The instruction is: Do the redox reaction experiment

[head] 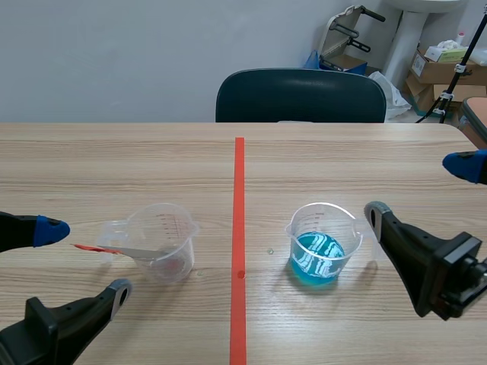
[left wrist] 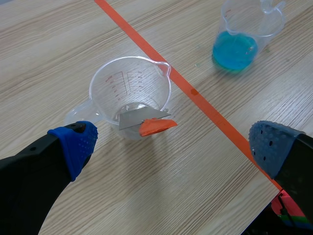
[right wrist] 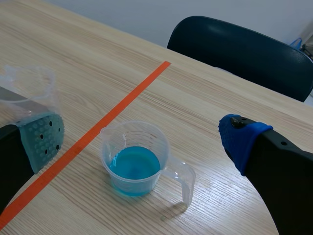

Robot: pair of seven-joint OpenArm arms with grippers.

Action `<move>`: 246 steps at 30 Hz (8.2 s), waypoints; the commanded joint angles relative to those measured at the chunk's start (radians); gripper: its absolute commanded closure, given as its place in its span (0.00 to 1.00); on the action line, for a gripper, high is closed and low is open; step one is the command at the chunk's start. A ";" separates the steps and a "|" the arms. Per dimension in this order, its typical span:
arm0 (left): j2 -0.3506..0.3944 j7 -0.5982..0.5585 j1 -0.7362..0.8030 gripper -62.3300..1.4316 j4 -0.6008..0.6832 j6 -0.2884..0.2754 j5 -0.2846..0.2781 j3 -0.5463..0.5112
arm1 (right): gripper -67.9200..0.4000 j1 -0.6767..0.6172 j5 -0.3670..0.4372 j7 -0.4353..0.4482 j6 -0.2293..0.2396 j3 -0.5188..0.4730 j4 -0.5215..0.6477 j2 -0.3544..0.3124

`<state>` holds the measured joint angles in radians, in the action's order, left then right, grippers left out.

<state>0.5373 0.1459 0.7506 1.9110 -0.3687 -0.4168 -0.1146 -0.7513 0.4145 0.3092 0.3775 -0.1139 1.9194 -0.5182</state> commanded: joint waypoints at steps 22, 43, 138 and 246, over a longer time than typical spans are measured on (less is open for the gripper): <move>-0.005 -0.014 0.000 0.00 0.012 -0.001 -0.006 -0.006 | 0.00 0.003 -0.019 0.012 -0.003 -0.011 0.010 -0.003; -0.005 -0.018 -0.001 0.00 0.012 -0.001 -0.006 -0.006 | 0.00 0.003 -0.019 0.011 -0.003 -0.010 0.010 -0.003; -0.005 -0.905 0.566 0.00 -0.007 -0.068 0.205 -0.320 | 0.00 0.954 -0.340 -0.111 -0.107 1.157 -0.449 0.243; -0.004 -0.906 0.566 0.00 -0.007 -0.068 0.205 -0.320 | 0.98 1.042 0.066 -0.663 -0.112 0.956 0.029 0.245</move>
<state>0.5373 -0.7452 1.3151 1.8950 -0.4389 -0.2050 -0.4389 0.2764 0.4759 -0.3664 0.2695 0.8463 1.9312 -0.2771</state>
